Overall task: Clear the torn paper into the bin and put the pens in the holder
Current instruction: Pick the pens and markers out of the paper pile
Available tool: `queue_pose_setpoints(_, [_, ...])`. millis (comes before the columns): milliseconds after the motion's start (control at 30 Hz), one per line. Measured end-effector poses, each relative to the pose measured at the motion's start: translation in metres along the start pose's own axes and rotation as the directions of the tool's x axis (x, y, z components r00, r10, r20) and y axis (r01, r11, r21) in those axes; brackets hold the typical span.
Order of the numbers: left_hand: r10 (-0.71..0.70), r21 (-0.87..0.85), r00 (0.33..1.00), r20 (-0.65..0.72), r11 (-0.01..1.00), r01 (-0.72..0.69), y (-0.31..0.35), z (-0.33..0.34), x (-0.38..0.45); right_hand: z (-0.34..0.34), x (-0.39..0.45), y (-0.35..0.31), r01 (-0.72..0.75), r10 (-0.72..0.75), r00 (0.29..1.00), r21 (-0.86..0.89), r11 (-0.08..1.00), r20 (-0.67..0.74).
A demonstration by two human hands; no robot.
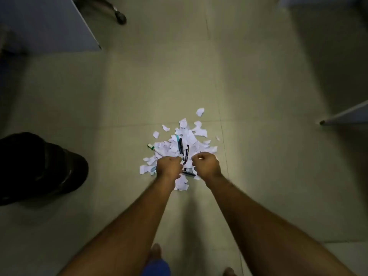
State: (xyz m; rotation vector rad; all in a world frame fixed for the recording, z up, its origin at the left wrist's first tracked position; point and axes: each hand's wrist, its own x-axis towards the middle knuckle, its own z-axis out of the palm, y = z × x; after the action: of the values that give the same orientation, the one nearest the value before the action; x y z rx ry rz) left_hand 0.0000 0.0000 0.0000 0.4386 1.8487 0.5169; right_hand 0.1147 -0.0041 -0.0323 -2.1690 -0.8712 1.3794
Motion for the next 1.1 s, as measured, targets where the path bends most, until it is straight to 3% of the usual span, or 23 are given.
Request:
queue_pose_setpoints(167, [-0.079,-0.037,0.996,-0.051,0.996,0.077,-0.042,0.028,0.069,0.04,0.035,0.043,0.071,-0.079,0.996,-0.178,0.981,-0.035])
queue_pose_setpoints(367, [-0.156,-0.159,0.948,-0.278,0.981,0.115,-0.091,0.049,0.125,0.077,0.088,0.082,0.172,-0.219,0.97,-0.348,0.922,-0.102])
queue_pose_setpoints(533, [-0.235,-0.195,0.942,-0.239,0.962,0.19,-0.135,0.07,0.159,0.092,0.105,0.088,0.221,-0.282,0.956,-0.426,0.877,-0.085])
queue_pose_setpoints(733, [-0.179,-0.182,0.958,-0.223,0.973,0.139,-0.11,0.067,0.139,0.099,0.12,0.086,0.162,-0.229,0.97,-0.471,0.867,-0.087])
queue_pose_setpoints(833, [-0.115,0.002,0.959,-0.261,0.993,0.12,-0.115,0.058,0.143,0.102,0.121,0.084,0.165,-0.233,0.969,-0.497,0.852,-0.078])
queue_pose_setpoints(933, [-0.024,0.072,0.949,-0.315,0.996,0.049,-0.111,0.043,0.146,0.107,0.12,0.082,0.192,-0.261,0.962,-0.489,0.851,-0.077])
queue_pose_setpoints(1100, [0.099,0.202,0.962,-0.256,0.978,-0.047,-0.093,0.025,0.157,0.11,0.127,0.081,0.176,-0.247,0.962,-0.416,0.892,-0.121])
